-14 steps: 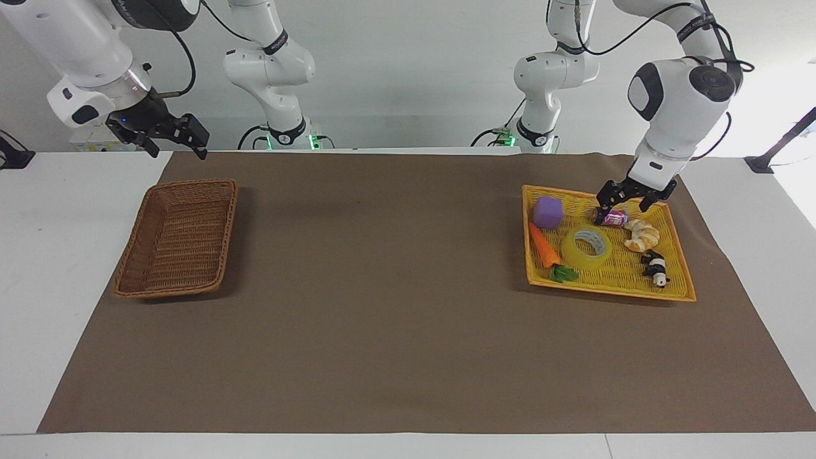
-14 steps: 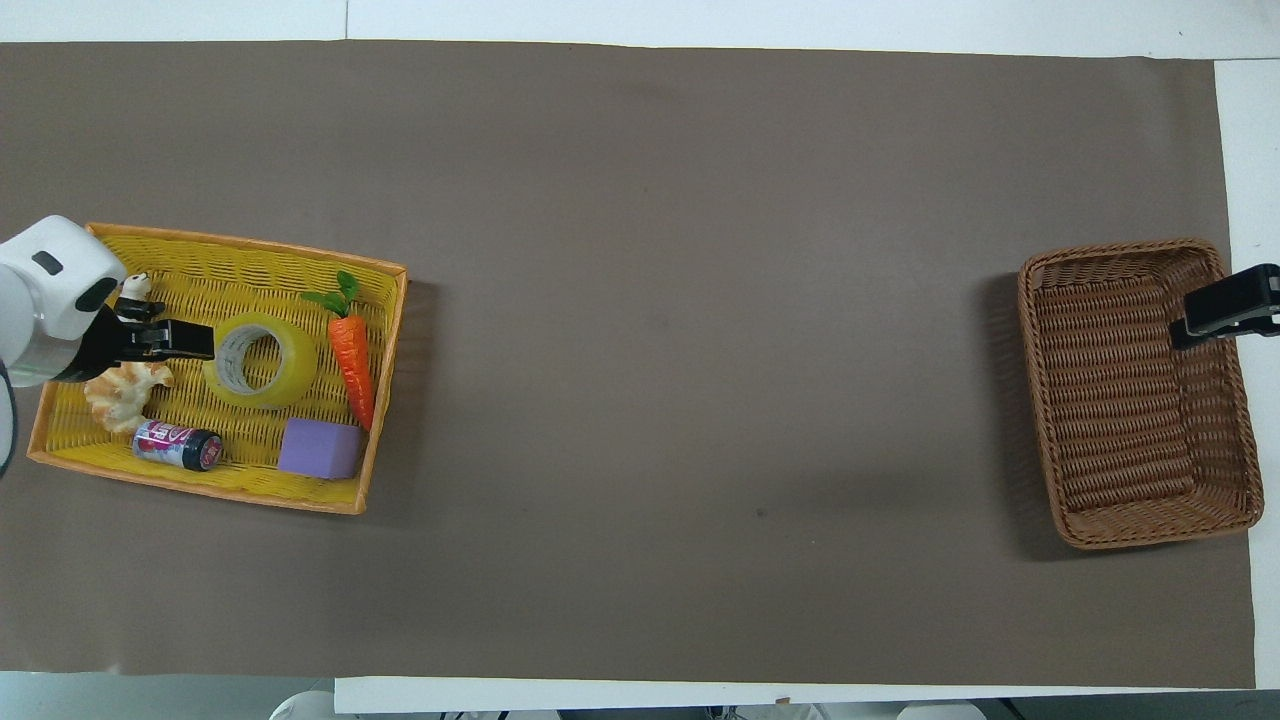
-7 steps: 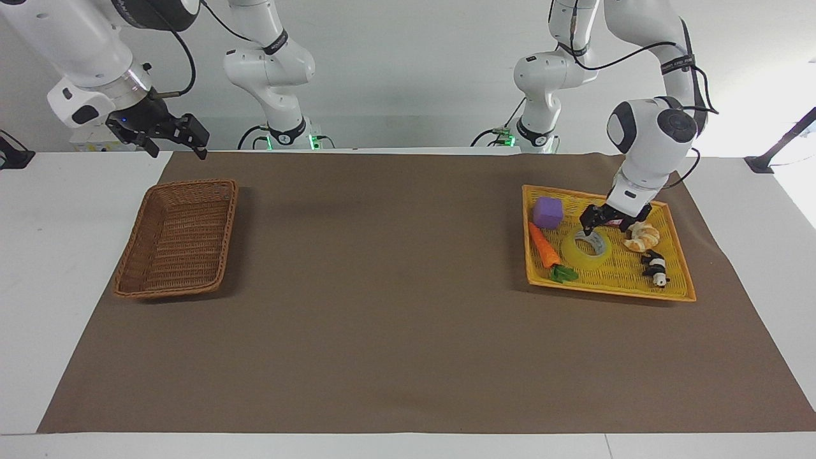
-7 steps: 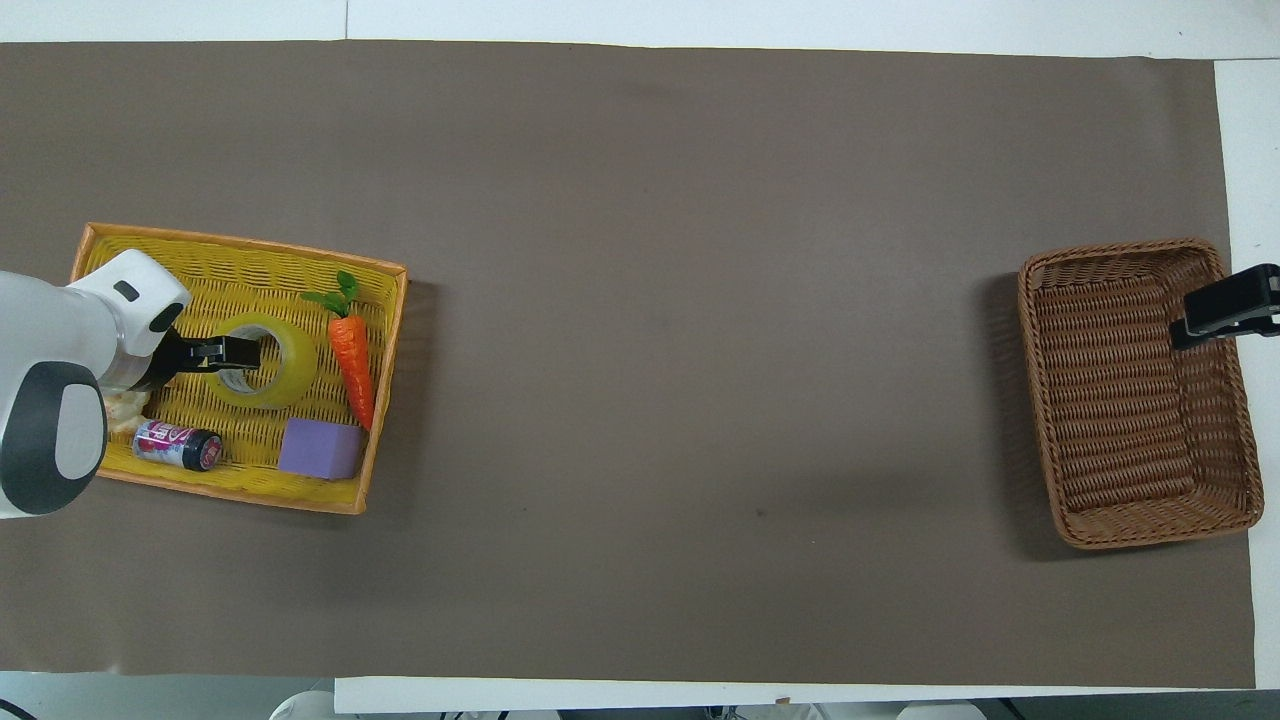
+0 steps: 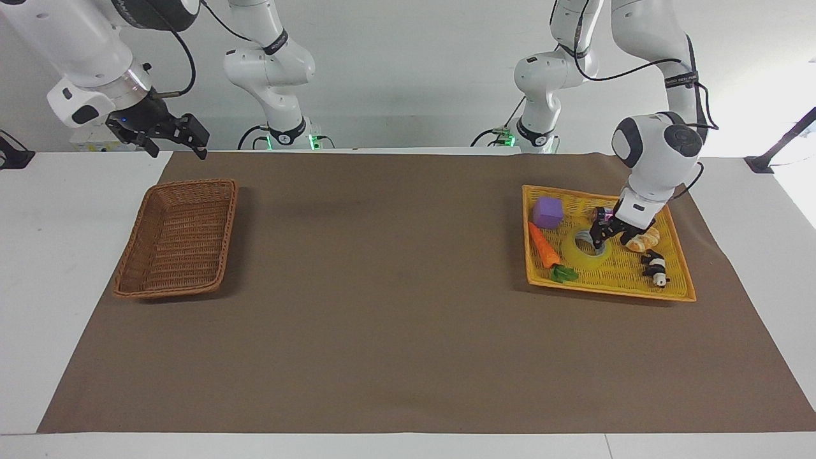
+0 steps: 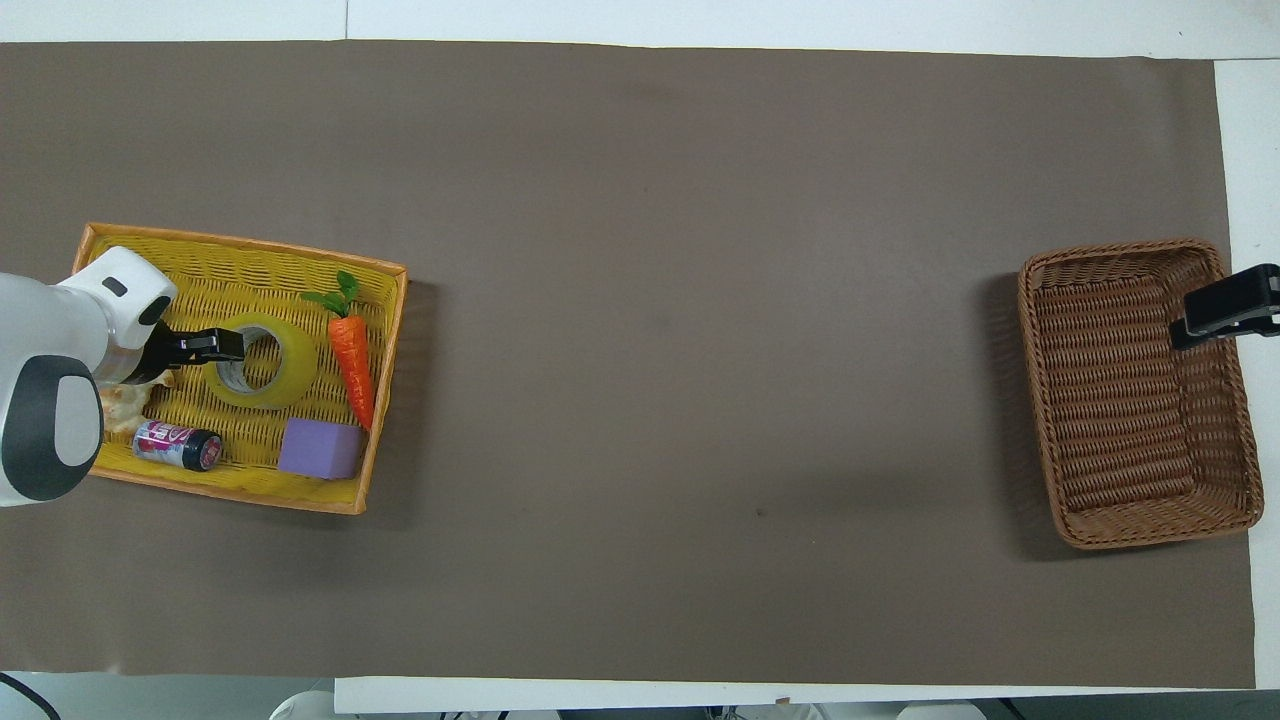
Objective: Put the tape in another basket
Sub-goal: 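Lower the left gripper into the tape roll's hole and close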
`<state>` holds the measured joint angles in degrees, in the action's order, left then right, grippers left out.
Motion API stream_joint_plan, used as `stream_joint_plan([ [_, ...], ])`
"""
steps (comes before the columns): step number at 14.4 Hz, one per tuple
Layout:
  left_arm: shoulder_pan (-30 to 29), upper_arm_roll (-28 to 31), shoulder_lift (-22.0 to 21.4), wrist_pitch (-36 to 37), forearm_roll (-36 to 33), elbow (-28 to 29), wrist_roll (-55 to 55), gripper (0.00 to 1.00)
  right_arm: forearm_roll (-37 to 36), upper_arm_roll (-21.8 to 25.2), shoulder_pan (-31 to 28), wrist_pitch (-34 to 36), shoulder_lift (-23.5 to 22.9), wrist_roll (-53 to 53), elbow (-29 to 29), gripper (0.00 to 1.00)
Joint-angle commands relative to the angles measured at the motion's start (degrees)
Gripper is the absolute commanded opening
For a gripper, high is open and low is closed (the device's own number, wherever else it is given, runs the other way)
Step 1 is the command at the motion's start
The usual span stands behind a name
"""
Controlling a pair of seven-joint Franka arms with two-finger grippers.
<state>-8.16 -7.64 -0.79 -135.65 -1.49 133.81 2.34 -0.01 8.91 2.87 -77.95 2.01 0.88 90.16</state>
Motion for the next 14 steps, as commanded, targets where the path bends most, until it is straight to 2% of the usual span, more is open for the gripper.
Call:
stream_joint_plan([
  [1, -0.6, -0.4, -0.1, -1.6, 0.2, 0.6, -0.3, 0.75, 1.0, 0.0, -0.3, -0.3, 0.5, 1.2, 0.8, 0.99],
  [7, 0.3, -0.4, 2.1, -1.5, 0.2, 1.0, -0.2, 0.69, 1.0, 0.1, -0.3, -0.3, 0.5, 1.2, 0.8, 0.99],
  [8, 0.3, -0.4, 2.0, -1.5, 0.2, 1.3, -0.2, 0.66, 1.0, 0.0, -0.3, -0.3, 0.5, 1.2, 0.8, 0.99],
  [10, 0.3, -0.4, 1.8, -1.4, 0.2, 2.0, -0.4, 0.52, 1.0, 0.0, -0.3, -0.3, 0.5, 1.2, 0.8, 0.99],
  [12, 0.3, -0.4, 2.4, -1.9, 0.2, 2.4, -0.6, 0.50, 1.0, 0.0, -0.3, -0.3, 0.5, 1.2, 0.8, 0.99],
  [13, 0.3, -0.4, 2.4, -1.9, 0.2, 2.4, -0.6, 0.45, 1.0, 0.0, -0.3, -0.3, 0.5, 1.2, 0.8, 0.99],
  [14, 0.3, -0.4, 2.4, -1.8, 0.2, 2.4, -0.5, 0.34, 1.0, 0.0, -0.3, -0.3, 0.5, 1.2, 0.8, 0.99],
])
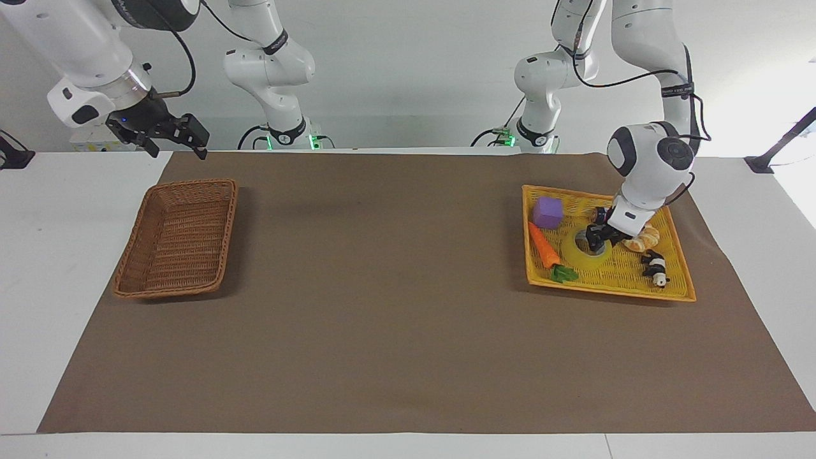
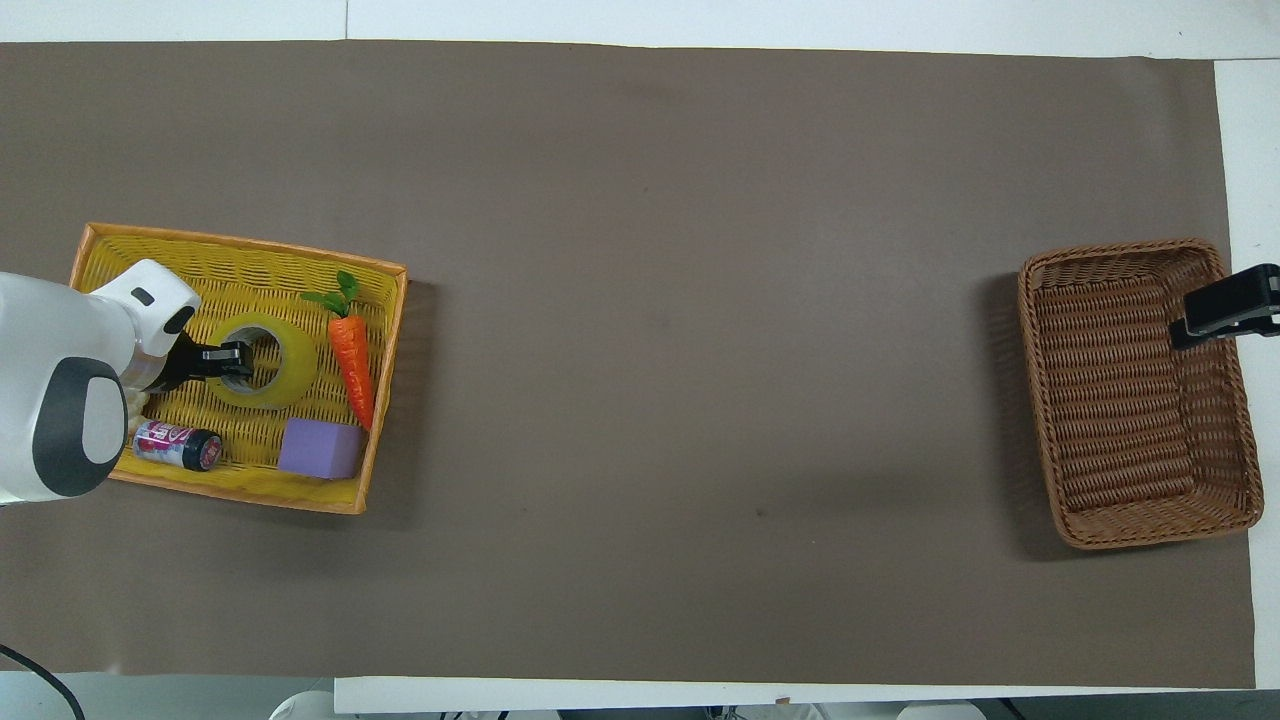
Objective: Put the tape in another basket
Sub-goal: 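Lift the tape roll with the left gripper toward the table center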
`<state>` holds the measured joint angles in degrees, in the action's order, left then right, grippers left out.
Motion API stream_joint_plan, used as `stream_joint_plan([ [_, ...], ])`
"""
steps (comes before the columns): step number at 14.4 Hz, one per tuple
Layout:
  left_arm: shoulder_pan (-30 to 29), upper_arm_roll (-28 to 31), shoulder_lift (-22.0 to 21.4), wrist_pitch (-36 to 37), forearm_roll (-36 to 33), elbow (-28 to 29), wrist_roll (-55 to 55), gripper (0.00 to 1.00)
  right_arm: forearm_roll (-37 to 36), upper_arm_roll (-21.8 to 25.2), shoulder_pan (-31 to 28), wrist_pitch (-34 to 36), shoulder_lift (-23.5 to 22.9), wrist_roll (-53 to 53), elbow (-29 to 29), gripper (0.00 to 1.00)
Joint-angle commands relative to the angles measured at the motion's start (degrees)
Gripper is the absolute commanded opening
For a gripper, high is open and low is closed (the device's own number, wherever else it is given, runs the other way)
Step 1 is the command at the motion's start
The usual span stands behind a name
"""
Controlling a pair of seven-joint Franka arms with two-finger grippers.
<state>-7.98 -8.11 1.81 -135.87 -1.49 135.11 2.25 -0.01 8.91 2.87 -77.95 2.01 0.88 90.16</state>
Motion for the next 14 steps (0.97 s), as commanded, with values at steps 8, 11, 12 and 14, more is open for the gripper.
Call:
stream_joint_plan([
  [8, 0.1, -0.1, -0.3, 8.1, 0.2, -7.5, -2.2, 0.00, 1.0, 0.0, -0.3, -0.3, 0.5, 1.2, 0.8, 0.99],
  [11, 1.2, -0.4, 0.6, 19.1, 1.1, -17.6, -1.6, 0.00, 1.0, 0.0, -0.3, -0.3, 0.5, 1.2, 0.8, 0.99],
  [12, 2.5, -0.3, 0.4, 22.0, 3.4, -19.9, -1.5, 0.00, 1.0, 0.0, -0.3, -0.3, 0.5, 1.2, 0.8, 0.99],
  [14, 4.6, -0.4, 0.4, 26.0, 10.5, -22.9, -0.9, 0.00, 1.0, 0.0, -0.3, -0.3, 0.5, 1.2, 0.8, 0.99],
])
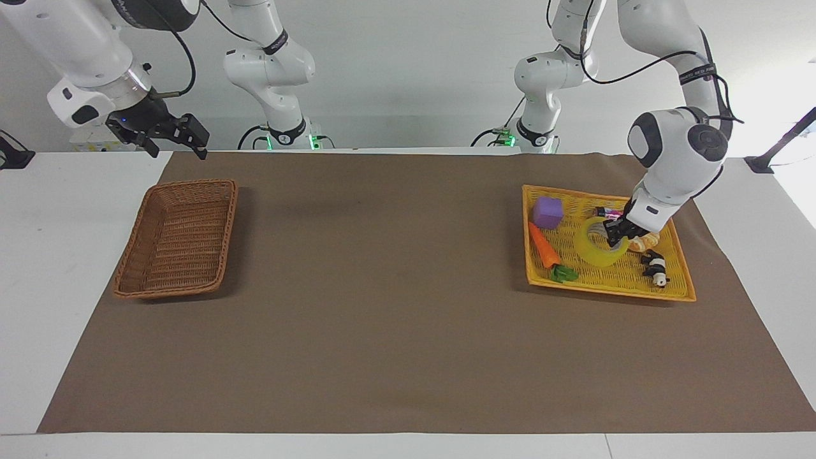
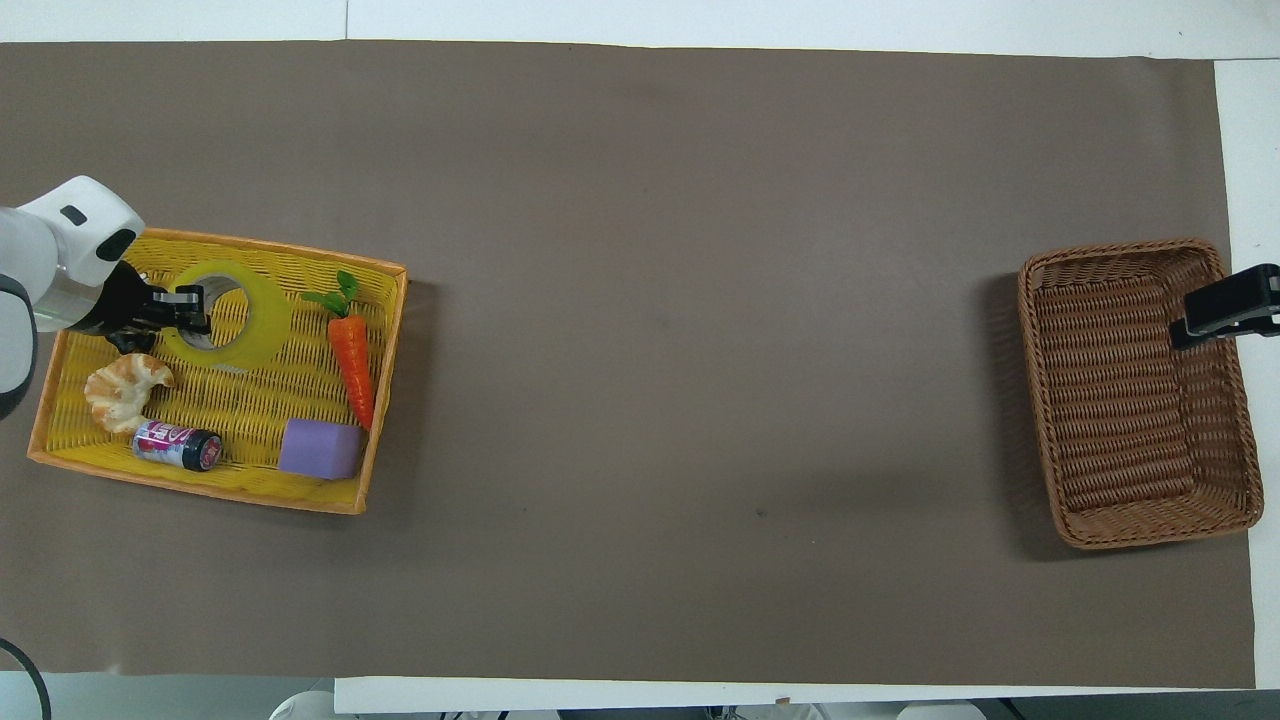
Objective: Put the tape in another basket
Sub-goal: 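Lift the tape roll with the left gripper toward the table center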
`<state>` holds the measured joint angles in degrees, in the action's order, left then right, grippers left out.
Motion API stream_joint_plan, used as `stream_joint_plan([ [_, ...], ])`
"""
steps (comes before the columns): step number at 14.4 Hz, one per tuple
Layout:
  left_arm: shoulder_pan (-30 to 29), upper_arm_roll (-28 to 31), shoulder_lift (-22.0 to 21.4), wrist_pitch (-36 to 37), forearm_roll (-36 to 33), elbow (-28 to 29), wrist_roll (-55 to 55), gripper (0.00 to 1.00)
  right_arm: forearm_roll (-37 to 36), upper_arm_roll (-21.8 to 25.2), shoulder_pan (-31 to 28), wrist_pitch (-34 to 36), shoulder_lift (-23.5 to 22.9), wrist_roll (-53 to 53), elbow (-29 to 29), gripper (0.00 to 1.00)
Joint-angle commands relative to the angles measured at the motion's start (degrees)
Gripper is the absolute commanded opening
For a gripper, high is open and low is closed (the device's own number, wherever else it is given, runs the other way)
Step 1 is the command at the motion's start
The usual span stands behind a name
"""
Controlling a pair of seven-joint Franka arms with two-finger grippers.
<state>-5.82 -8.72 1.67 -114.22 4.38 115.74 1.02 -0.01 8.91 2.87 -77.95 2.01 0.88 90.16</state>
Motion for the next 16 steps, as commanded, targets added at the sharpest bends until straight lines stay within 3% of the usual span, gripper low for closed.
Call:
stream_joint_plan([
  [1, 4.2, 0.2, 0.3, 5.3, 5.0, -3.6, 0.5, 0.00, 1.0, 0.0, -0.3, -0.3, 0.5, 1.2, 0.8, 0.99],
  [4, 11.1, -0.1, 0.0, 6.1, 5.8, -3.4, 5.6, 0.05, 1.0, 0.0, -0.3, -0.3, 0.5, 1.2, 0.8, 0.99],
  [8, 21.8, 0.1, 0.4, -4.2, 13.9, -3.8, 18.7, 0.05, 1.0, 0.0, -0.3, -0.3, 0.5, 1.2, 0.8, 0.99],
  [11, 27.3, 0.1, 0.1, -5.1, 18.0, -4.1, 19.3, 0.03, 1.0, 0.1, -0.4, -0.5, 0.5, 0.9, 0.8, 0.99],
  [14, 28.5, 0.0, 0.3, -5.5, 23.0, -4.9, 19.5, 0.01, 1.0, 0.0, -0.1, -0.6, 0.6, 4.1, 1.0, 0.99],
  [16, 28.0, 0.1, 0.3, -5.5, 23.0, -4.9, 19.4, 0.01, 9.7, 0.0, -0.8, -4.5, 0.6, 15.2, 2.4, 0.99],
])
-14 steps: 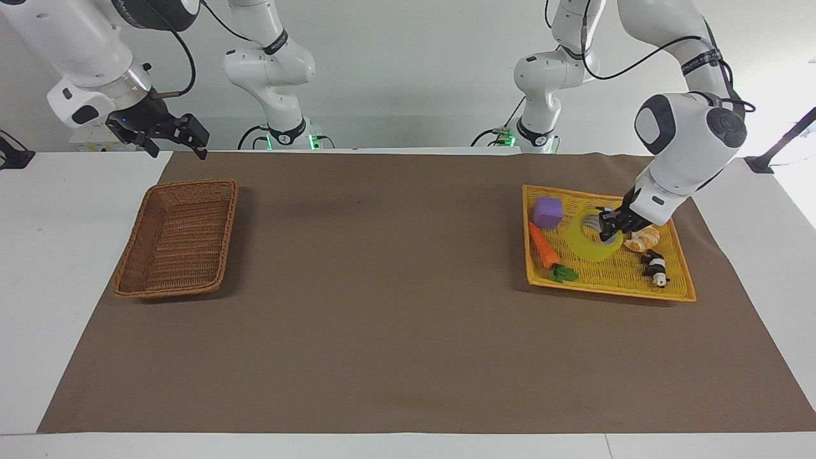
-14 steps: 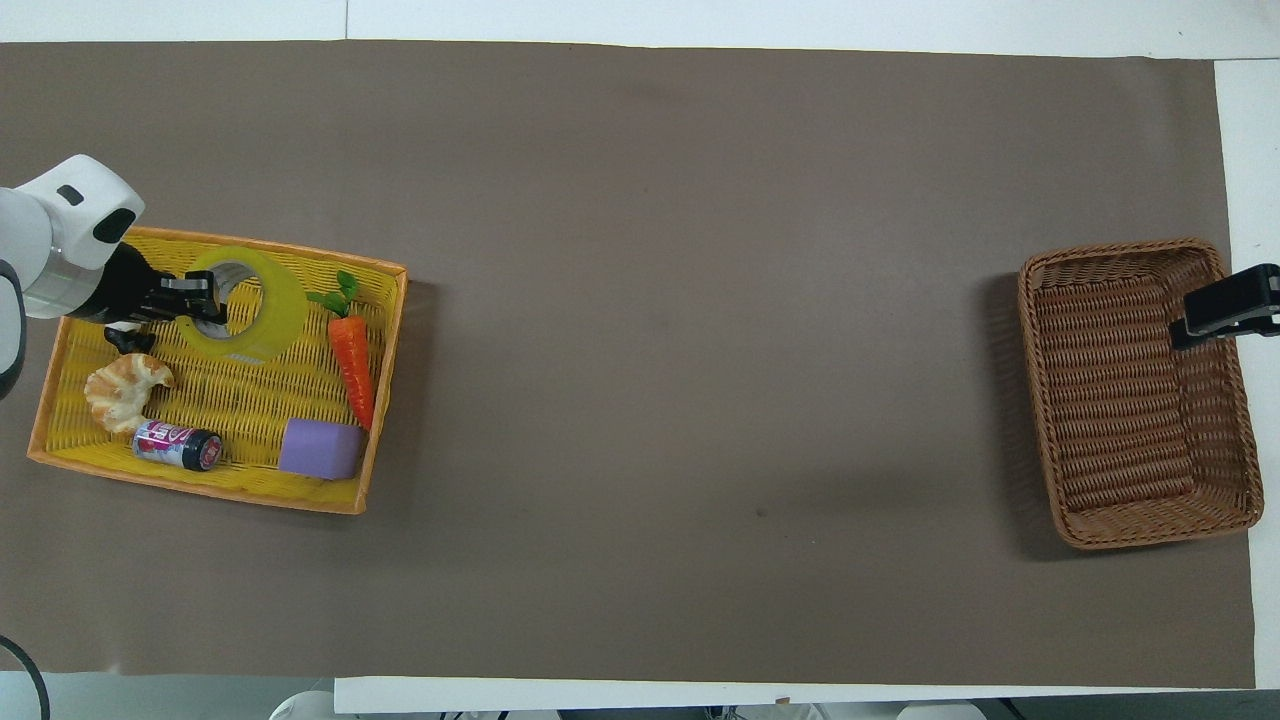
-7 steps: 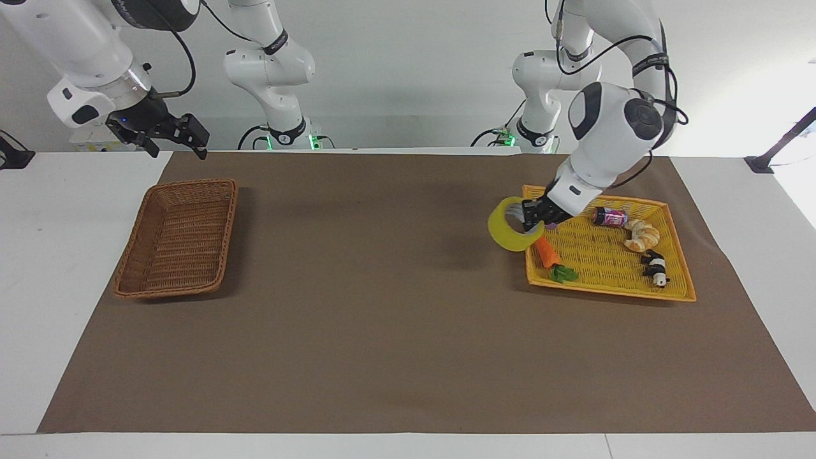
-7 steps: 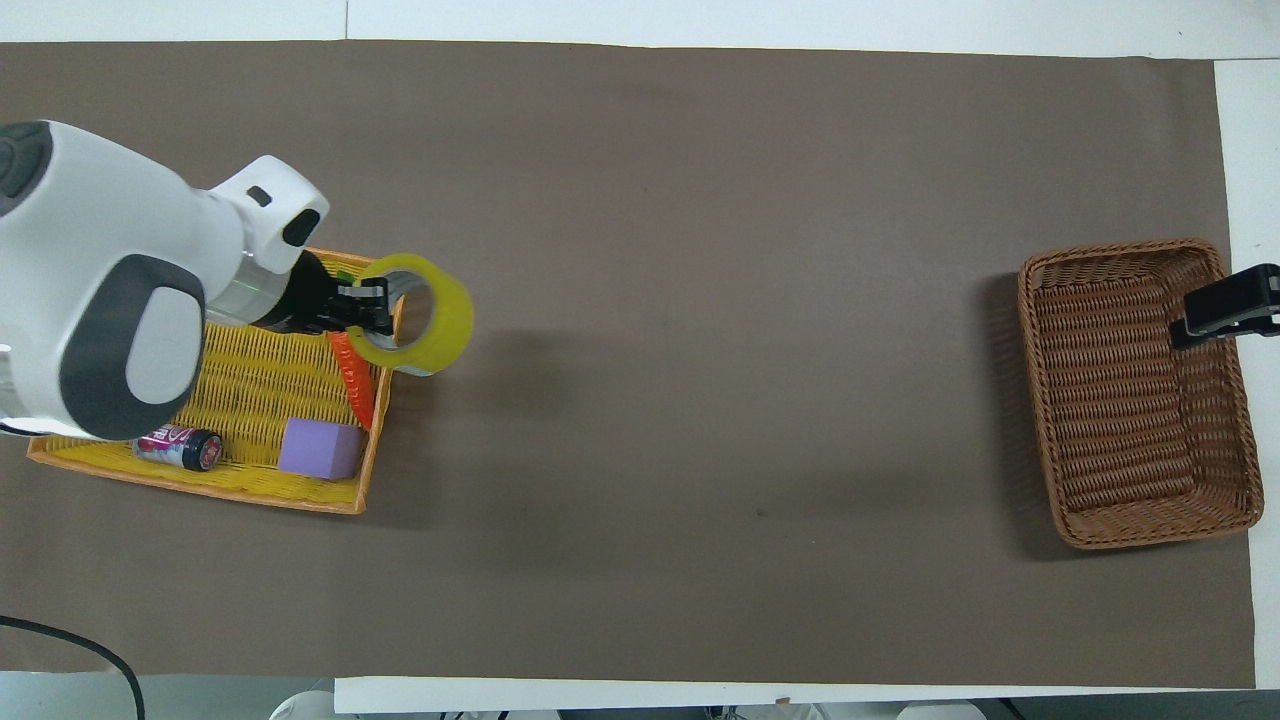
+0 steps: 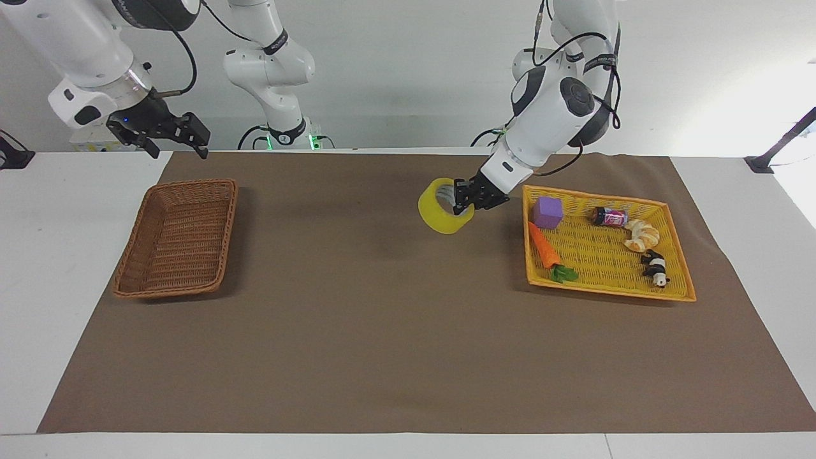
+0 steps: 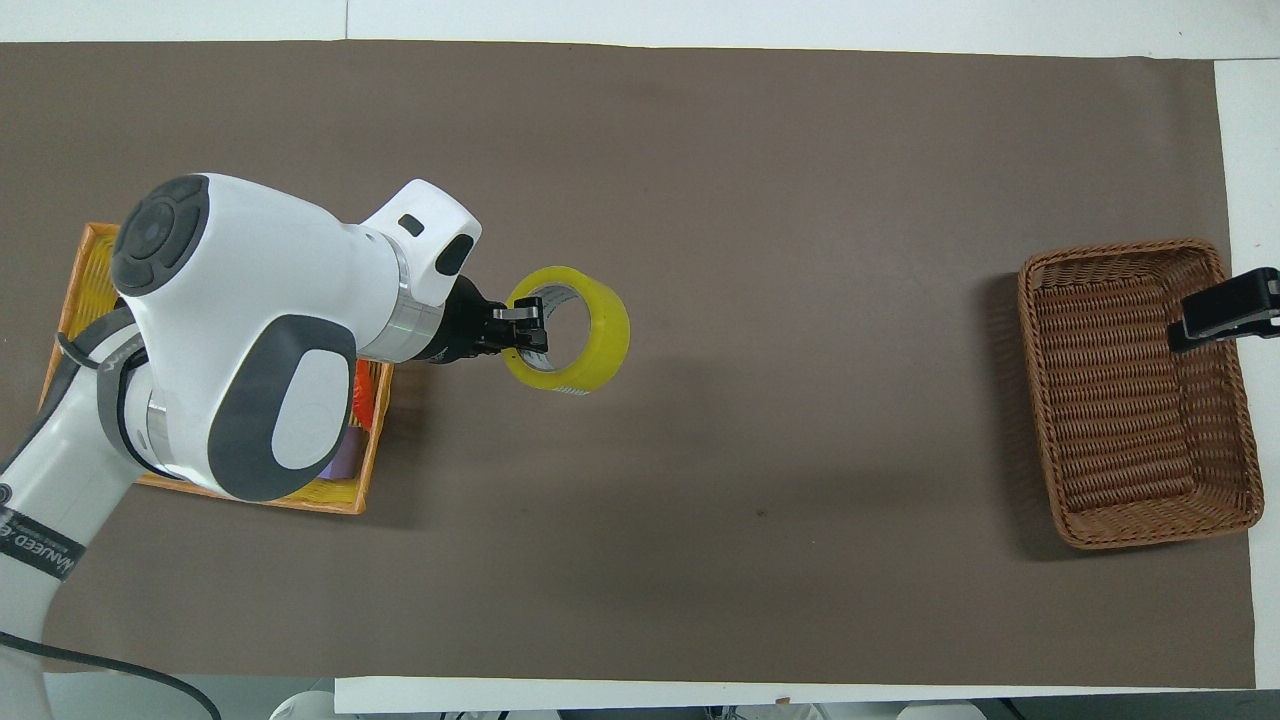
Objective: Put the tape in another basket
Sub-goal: 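Hold the tape with the left gripper while the right gripper reaches it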
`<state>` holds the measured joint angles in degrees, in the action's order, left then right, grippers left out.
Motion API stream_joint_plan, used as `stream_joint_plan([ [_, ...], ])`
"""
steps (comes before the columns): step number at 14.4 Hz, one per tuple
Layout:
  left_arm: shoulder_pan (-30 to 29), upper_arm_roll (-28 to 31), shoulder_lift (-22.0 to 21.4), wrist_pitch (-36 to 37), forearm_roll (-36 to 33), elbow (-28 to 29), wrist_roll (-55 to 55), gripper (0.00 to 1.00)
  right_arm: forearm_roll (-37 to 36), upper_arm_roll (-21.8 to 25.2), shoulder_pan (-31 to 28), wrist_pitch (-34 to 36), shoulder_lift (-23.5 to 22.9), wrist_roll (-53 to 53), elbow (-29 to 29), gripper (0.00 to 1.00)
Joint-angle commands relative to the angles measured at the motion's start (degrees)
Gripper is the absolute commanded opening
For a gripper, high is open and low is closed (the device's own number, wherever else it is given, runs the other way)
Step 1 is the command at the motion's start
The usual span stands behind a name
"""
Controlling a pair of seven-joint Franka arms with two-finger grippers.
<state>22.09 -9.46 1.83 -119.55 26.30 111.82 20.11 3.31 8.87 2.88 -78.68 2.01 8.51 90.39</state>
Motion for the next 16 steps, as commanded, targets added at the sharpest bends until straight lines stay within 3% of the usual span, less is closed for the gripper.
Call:
stream_joint_plan([
  [1, 0.0, 1.1, 0.4, -0.3, 1.1, -1.3, 0.2, 0.01, 12.9, 0.2, -1.2, -7.2, 1.1, 7.9, 4.3, 0.99],
  [7, -0.3, 1.4, 0.3, -1.6, 1.0, -0.7, -0.1, 0.02, 47.7, 0.0, 0.0, -16.0, -3.2, 5.6, 11.9, 0.99],
  [10, -0.9, 1.4, 0.5, -1.5, 1.0, -1.3, 0.2, 0.02, 54.2, 0.0, 9.0, -24.5, -4.6, -0.1, 13.4, 0.99],
  [12, -0.7, 1.3, 0.5, -1.3, 1.0, -1.2, 0.0, 0.02, 63.3, 0.0, 14.6, -30.3, -5.6, -0.2, 16.1, 0.99],
  [13, -0.5, 1.3, 0.5, -1.6, 1.0, -1.3, 0.0, 0.02, 64.4, 0.0, 17.9, -36.0, -6.7, 0.6, 16.0, 0.99],
  [16, -0.2, 1.3, 0.5, -1.7, 1.0, -1.3, 0.2, 0.02, 69.4, 0.0, 23.9, -41.4, -10.0, 3.0, 15.8, 0.99],
])
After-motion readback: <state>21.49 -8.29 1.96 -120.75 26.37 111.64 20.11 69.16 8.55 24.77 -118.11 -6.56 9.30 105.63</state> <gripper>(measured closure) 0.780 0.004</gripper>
